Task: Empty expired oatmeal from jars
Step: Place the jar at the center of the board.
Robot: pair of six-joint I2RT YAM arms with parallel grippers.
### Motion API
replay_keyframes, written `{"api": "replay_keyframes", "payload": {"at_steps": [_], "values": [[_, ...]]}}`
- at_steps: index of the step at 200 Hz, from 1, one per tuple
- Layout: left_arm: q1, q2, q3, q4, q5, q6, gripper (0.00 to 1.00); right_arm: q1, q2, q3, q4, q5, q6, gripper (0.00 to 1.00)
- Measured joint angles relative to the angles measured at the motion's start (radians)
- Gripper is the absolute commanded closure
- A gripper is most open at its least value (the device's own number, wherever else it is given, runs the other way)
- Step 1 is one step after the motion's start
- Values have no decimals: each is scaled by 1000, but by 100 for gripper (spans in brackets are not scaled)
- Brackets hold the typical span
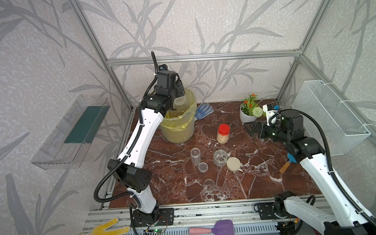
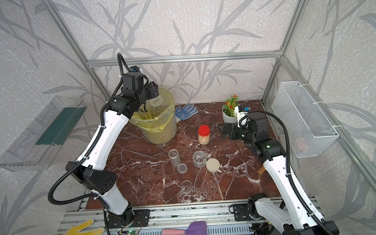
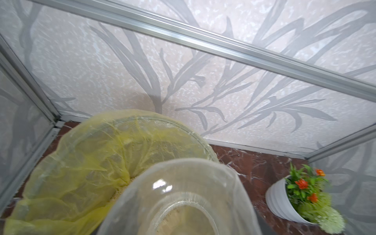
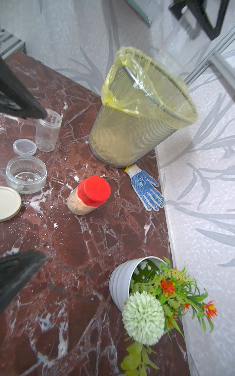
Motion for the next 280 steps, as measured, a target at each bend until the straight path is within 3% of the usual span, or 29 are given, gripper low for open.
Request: {"api": "replay_keyframes", "payload": {"at_steps": [28, 67, 128, 185, 237, 280], "values": [[-68, -103, -142, 106, 10, -164, 100, 0, -2, -5, 60, -31, 110, 0], [-207, -255, -414, 312, -20, -394, 100, 0, -41, -104, 177, -42, 329, 6], [-426, -341, -692, 555, -225, -626, 100, 2, -180, -261, 301, -51, 629, 2], [-626, -327, -761, 727, -446, -752, 100, 95, -290, -309, 349, -12, 783, 1], [-653, -232, -787, 840, -512, -916, 100, 330, -261, -366, 457, 157, 843, 1], [-664, -215, -800, 828, -511, -1036, 100, 390, -212, -408, 580, 251, 879, 1]]}}
